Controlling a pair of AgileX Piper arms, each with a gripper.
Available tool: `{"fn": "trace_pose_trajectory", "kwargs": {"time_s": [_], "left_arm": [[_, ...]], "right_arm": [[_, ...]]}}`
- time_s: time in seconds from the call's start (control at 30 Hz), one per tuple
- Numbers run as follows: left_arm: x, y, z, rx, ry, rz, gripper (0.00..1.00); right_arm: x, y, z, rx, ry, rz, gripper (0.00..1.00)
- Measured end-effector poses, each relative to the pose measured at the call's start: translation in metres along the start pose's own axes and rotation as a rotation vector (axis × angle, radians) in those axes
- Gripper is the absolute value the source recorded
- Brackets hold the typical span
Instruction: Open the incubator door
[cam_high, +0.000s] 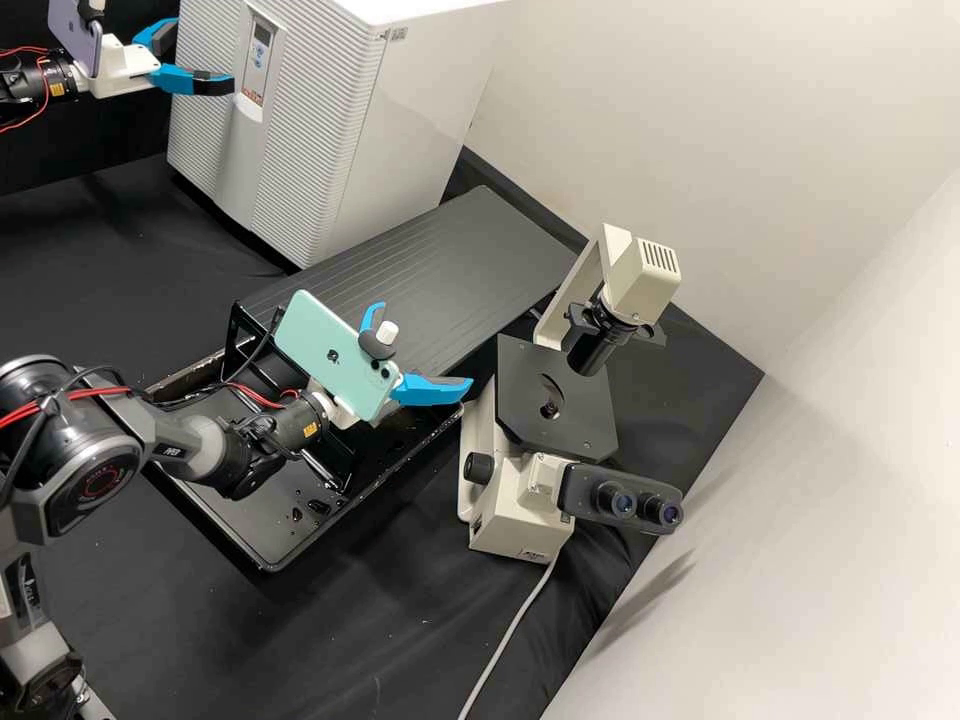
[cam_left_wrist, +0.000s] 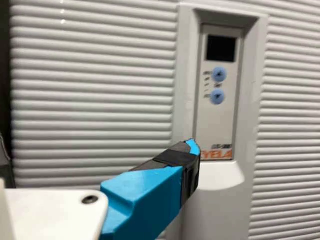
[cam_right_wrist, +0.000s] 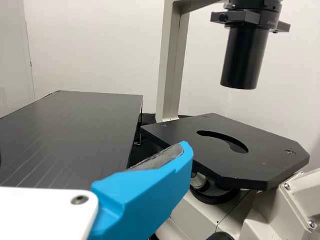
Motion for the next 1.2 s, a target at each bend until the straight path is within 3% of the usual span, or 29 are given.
{"fn": "trace_pose_trajectory", "kwargs": {"time_s": [0.27, 0.63, 0.83, 1.13, 1.2], "left_arm": [[-0.006, 0.003, -0.015, 0.006, 0.035, 0.001, 1.0], [-0.005, 0.002, -0.013, 0.017, 0.022, -0.01, 1.0], [-0.001, 0.002, -0.009, 0.061, -0.037, -0.038, 1.0], [-0.009, -0.002, -0.014, 0.055, -0.136, -0.014, 1.0], [-0.015, -0.006, -0.016, 0.072, -0.162, -0.006, 1.0]], "right_arm": [[0.0, 0.0, 0.0, 0.0, 0.0, 0.0, 1.0], [0.0, 0.0, 0.0, 0.0, 0.0, 0.0, 1.0], [0.0, 0.0, 0.0, 0.0, 0.0, 0.0, 1.0], [0.0, 0.0, 0.0, 0.0, 0.0, 0.0, 1.0], [0.0, 0.0, 0.0, 0.0, 0.0, 0.0, 1.0]]}}
